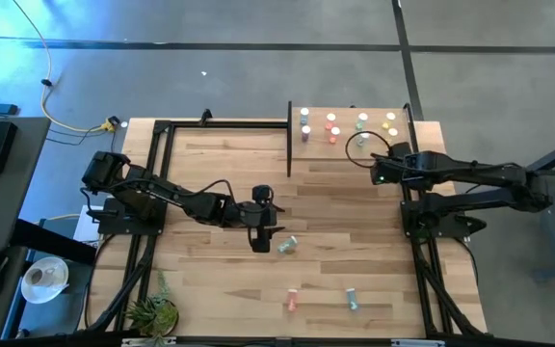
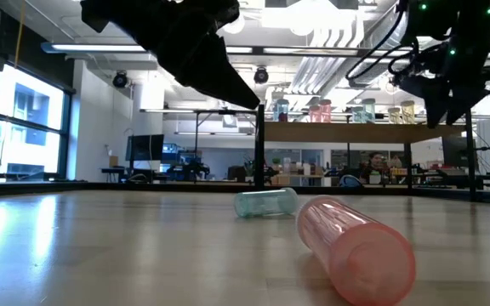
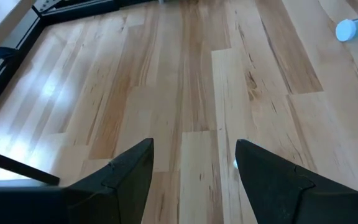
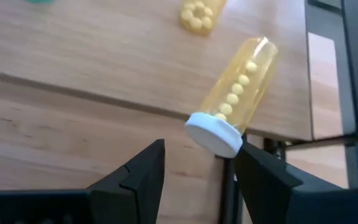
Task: Pick and place medicine bottles onto shelf by color
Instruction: Put the yellow pill bottle on the shelf aligned with the yellow pill bottle
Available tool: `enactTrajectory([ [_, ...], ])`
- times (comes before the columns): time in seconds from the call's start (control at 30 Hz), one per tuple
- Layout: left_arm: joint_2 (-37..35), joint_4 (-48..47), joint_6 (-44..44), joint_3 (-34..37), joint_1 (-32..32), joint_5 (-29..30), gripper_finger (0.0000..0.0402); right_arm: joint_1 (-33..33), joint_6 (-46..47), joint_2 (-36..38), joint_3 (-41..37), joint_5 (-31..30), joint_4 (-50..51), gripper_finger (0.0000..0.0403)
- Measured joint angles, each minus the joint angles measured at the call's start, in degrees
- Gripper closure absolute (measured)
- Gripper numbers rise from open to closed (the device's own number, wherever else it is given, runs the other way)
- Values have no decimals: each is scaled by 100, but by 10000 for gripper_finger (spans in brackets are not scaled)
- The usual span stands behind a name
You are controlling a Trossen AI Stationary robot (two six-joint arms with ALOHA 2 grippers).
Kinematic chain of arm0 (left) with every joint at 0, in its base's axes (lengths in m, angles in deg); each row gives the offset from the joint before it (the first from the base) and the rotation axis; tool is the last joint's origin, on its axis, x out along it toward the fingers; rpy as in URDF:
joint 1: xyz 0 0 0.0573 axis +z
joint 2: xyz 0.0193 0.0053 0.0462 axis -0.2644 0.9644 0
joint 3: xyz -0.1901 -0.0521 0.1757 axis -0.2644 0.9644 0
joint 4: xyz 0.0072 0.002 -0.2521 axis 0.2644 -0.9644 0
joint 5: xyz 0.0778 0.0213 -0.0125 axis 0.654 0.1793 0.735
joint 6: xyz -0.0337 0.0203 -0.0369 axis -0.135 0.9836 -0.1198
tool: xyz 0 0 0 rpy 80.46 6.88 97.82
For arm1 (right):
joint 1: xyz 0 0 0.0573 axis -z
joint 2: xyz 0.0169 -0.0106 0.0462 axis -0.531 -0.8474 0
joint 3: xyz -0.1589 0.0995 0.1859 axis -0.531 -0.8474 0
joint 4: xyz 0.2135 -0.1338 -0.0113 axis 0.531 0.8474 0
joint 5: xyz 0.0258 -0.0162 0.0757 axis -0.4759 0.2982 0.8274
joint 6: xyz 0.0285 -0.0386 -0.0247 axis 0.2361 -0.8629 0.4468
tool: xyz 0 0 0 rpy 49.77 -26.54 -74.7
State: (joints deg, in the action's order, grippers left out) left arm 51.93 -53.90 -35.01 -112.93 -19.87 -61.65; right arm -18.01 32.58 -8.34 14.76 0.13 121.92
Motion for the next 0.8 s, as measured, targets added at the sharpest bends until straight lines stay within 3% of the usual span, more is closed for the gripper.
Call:
enactTrajectory([
  [0.8, 0, 44, 0, 0, 0, 0, 185, 0, 302, -1, 2, -599, -105, 226],
])
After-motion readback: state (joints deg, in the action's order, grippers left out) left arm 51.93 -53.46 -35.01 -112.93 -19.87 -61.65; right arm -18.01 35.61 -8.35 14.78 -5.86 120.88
